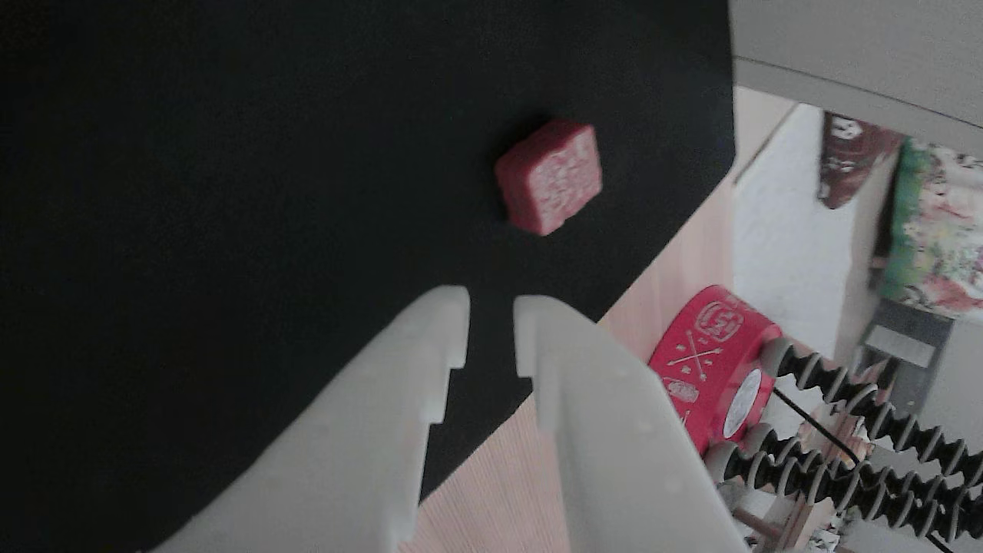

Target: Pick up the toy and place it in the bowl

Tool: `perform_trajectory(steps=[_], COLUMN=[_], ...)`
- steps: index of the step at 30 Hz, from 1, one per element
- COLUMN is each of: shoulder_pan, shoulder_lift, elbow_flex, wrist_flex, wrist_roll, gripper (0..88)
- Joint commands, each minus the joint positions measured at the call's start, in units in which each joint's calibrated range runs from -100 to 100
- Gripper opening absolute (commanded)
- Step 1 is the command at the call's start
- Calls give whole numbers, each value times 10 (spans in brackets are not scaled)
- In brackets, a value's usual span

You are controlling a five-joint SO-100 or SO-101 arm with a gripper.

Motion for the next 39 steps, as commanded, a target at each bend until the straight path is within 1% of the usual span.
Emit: perform_trajectory(steps=[1, 2, 6, 7, 9, 12, 23, 25, 31, 35, 39], shoulder_pan=[42, 64, 90, 102, 112, 113, 126, 127, 126, 121, 119], shoulder_lift=[139, 188, 271, 309, 345, 427, 668, 705, 872, 963, 1015], elbow_flex=[-128, -159, -242, -295, -347, -441, -666, -708, -908, -999, -1054], wrist_flex=[1, -2, -5, -5, -1, 2, 7, 16, 71, 99, 122], wrist_roll=[-3, -3, 1, 2, 2, 2, 3, 3, 3, 3, 3], gripper=[24, 23, 23, 23, 23, 23, 23, 23, 23, 23, 23])
